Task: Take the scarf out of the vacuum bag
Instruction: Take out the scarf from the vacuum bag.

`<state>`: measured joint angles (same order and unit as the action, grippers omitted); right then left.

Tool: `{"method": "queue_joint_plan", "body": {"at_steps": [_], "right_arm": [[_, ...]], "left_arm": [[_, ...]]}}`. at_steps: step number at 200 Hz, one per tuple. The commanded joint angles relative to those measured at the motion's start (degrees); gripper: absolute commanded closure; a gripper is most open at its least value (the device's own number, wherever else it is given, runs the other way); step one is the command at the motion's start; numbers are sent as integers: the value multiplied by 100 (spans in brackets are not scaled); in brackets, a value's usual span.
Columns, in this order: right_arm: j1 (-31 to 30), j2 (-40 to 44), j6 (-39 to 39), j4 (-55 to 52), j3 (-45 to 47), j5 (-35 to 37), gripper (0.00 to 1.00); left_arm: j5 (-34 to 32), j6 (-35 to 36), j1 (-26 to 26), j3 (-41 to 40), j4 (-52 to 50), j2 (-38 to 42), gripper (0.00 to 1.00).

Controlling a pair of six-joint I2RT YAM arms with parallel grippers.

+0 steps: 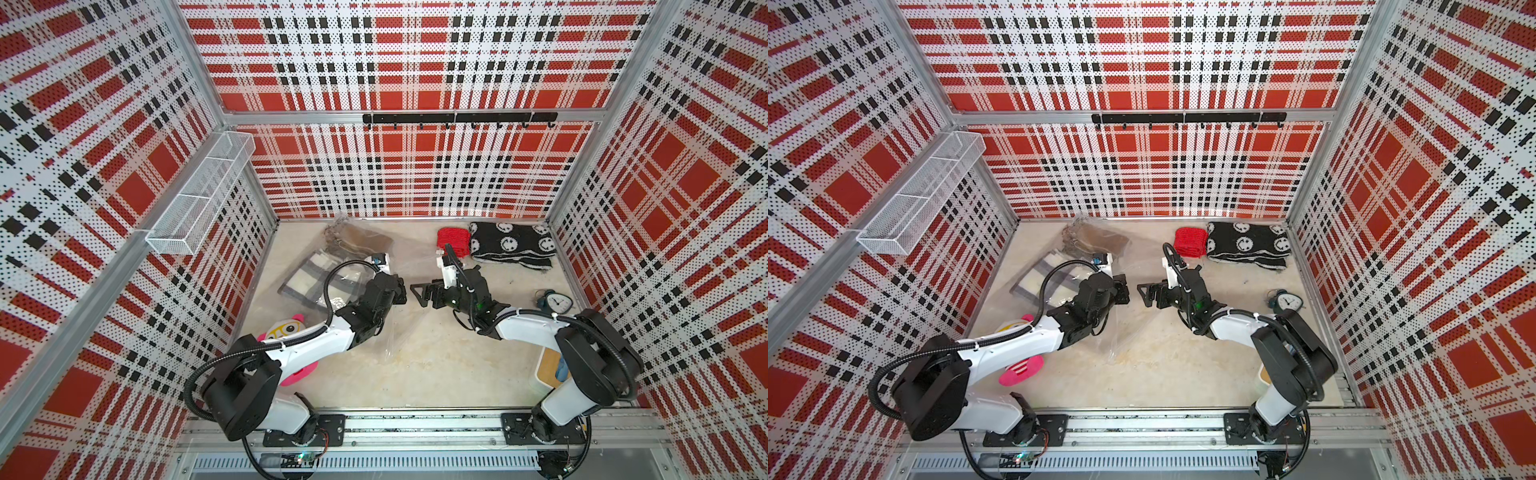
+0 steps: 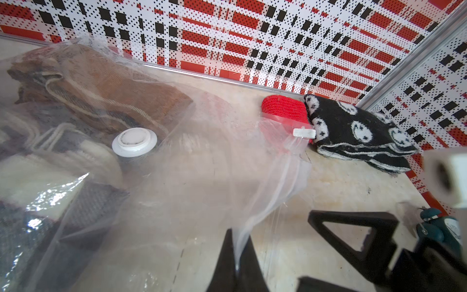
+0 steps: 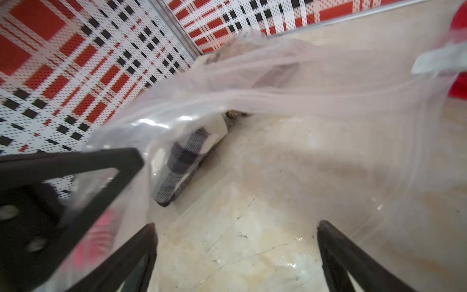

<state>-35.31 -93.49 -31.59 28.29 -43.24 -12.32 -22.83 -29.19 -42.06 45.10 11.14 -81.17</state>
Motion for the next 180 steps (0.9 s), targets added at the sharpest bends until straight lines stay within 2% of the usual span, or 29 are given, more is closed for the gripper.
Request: {"method": "queue_joint_plan", "body": {"at_steps": [1, 19, 56, 104, 146, 180], "right_arm": [[-180, -243, -232, 448, -252, 371, 0], [-278, -465, -307, 529, -322, 661, 0], [-378, -1032, -507, 831, -551, 633, 0], [-454, -1451, -744, 1318, -664, 955, 0], [-468, -1852, -1056, 1958, -667, 1236, 3], [-612, -1962, -966, 2244, -651, 1486, 6]], "left_arm": [[55, 70, 32, 48, 108, 87, 100], [77, 61, 32, 48, 104, 116, 100], [191, 17, 32, 17, 126, 236, 100], [277, -25, 49, 34, 143, 249, 100], [32, 3, 29, 121, 77, 167, 100], [503, -179, 306, 97, 116, 214, 100]]}}
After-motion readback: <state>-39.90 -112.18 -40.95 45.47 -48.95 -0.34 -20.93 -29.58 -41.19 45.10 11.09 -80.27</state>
